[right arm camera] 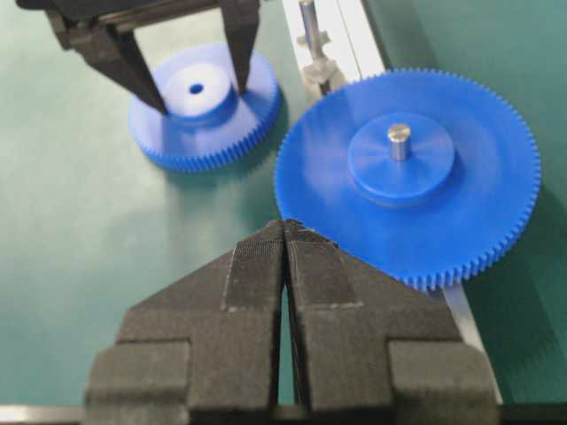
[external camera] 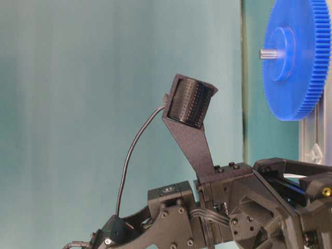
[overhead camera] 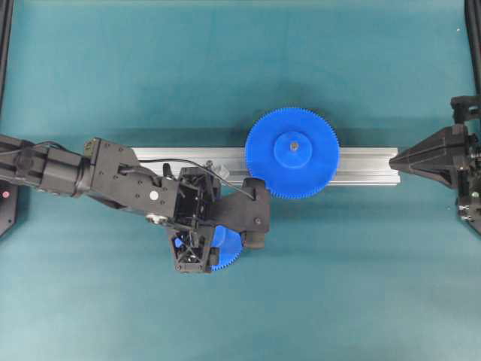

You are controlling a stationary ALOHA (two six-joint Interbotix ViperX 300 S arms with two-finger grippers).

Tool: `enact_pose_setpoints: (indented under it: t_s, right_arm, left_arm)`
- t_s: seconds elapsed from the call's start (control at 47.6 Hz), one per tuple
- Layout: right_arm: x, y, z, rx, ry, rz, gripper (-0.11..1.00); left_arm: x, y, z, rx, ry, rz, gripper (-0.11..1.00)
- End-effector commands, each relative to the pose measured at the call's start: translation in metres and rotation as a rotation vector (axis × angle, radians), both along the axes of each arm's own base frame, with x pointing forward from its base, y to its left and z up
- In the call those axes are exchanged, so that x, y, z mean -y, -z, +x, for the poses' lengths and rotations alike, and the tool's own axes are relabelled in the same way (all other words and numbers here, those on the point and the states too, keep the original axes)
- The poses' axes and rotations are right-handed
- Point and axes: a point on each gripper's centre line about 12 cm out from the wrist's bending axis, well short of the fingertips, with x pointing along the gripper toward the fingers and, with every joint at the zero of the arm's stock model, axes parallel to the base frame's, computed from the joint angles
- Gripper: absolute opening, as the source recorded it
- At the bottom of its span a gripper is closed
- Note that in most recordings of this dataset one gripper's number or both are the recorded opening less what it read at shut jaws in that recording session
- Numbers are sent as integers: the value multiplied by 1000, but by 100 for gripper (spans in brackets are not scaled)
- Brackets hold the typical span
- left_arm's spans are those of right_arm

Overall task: Insert the small gear onto the shaft.
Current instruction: 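Close the left gripper on the small blue gear's hub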

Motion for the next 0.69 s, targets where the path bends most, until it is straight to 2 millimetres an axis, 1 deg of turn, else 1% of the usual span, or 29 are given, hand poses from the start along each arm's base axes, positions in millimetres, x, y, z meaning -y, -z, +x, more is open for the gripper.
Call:
enact_pose_setpoints:
  t_s: [0.0, 0.336, 0.672]
  right_arm:
    - [0, -7, 3, 22, 5, 8, 3]
    - [0, -7, 3, 23, 5, 8, 3]
    - [0, -7, 3, 23, 4, 6, 3]
  left_arm:
    - [1, -7, -1, 12, 2, -1, 92]
    - [0, -6, -5, -21, 5, 5, 92]
    - [0, -6, -5, -22, 6, 6, 92]
